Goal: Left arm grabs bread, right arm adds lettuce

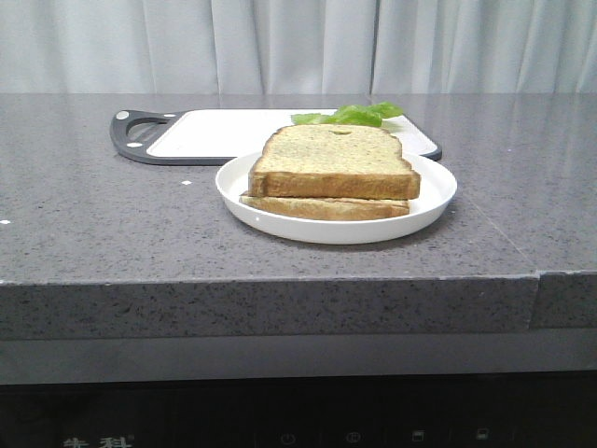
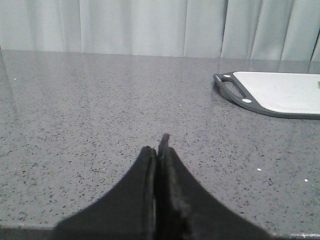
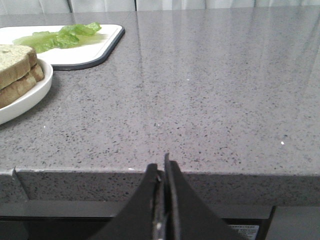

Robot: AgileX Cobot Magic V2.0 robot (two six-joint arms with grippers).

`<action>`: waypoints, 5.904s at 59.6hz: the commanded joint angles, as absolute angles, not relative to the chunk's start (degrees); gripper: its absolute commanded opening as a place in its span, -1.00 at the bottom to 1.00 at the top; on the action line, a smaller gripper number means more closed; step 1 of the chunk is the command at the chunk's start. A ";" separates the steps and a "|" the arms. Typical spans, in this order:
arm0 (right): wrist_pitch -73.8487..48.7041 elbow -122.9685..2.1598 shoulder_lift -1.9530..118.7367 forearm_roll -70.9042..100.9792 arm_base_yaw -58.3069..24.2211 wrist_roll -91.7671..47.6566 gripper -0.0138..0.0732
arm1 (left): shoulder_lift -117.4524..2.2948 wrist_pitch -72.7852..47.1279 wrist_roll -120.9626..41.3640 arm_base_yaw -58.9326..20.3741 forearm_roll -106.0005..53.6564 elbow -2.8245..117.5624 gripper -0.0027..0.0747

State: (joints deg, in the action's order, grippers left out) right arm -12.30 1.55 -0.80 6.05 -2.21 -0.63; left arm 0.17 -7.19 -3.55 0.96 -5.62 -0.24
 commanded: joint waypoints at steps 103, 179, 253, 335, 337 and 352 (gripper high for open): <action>-19.21 -24.97 10.69 7.25 -1.86 -0.79 -0.82 | -14.85 -12.96 -2.93 1.07 -5.72 24.21 -0.99; -21.14 -32.28 21.93 7.31 -1.97 -0.79 0.65 | -74.56 -33.56 -5.86 -27.94 -24.37 63.89 0.58; -21.14 -32.28 21.93 7.31 -1.97 -0.79 0.65 | -99.50 -43.11 -5.86 -34.34 -23.25 82.99 -0.78; -18.89 -51.80 61.82 7.31 -9.42 -11.01 0.65 | -43.94 -20.92 28.78 -34.34 27.73 50.70 -0.99; -18.89 -53.74 64.36 7.31 -9.81 -11.40 0.65 | -42.71 -21.41 29.43 -34.34 27.73 49.93 -0.99; -20.55 -73.34 86.12 7.31 -14.55 -15.64 0.65 | -39.42 -23.00 29.70 -34.34 29.98 49.02 -0.99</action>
State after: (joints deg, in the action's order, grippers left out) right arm -23.22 -65.88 81.84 7.08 -13.11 -13.32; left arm -39.56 -26.70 29.02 -34.03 28.06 47.53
